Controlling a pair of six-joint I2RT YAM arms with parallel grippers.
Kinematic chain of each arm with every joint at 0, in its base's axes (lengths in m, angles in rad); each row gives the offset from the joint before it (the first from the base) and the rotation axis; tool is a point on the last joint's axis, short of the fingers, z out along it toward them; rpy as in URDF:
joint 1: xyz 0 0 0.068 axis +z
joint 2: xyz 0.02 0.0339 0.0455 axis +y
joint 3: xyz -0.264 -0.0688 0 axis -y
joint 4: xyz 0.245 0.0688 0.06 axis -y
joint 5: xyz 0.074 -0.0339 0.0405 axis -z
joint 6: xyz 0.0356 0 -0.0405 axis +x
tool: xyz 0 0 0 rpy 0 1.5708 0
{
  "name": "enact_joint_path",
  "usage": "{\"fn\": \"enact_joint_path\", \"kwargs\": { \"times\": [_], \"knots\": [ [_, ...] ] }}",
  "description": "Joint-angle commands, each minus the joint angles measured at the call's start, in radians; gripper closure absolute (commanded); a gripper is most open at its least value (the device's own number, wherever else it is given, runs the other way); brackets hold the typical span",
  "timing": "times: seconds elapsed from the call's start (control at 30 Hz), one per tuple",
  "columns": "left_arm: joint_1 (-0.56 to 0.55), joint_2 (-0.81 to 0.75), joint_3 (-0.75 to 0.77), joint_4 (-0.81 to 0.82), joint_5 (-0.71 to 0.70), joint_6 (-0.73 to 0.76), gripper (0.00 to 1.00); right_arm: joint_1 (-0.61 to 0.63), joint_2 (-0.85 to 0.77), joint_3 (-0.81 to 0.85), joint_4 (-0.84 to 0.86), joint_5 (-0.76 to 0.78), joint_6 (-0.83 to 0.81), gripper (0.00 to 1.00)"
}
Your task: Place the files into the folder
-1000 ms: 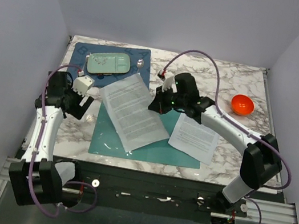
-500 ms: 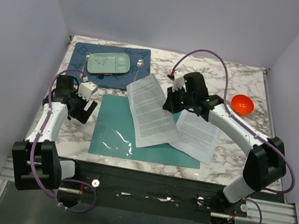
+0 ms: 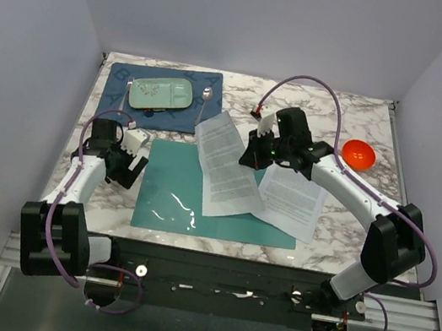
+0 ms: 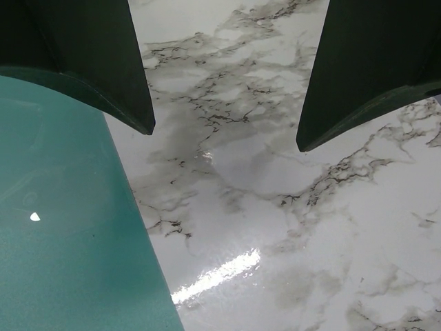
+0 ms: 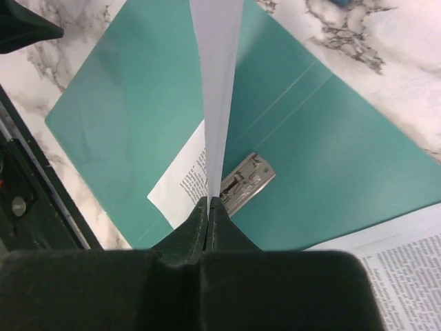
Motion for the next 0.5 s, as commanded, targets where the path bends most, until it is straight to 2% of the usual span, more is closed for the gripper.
{"fn": "enact_joint_path", "kwargs": {
  "times": [0.0, 0.47],
  "knots": [
    [-0.017, -0.004, -0.035, 0.046, -0.030, -0.006, 0.01, 0.032, 0.022, -0.020, 0.030, -0.045, 0.035, 0.99],
    [-0.029, -0.008, -0.058, 0.055, -0.037, -0.012, 0.01, 0.062, 0.029, -0.026, 0.098, -0.065, 0.101, 1.00]
  ]
}}
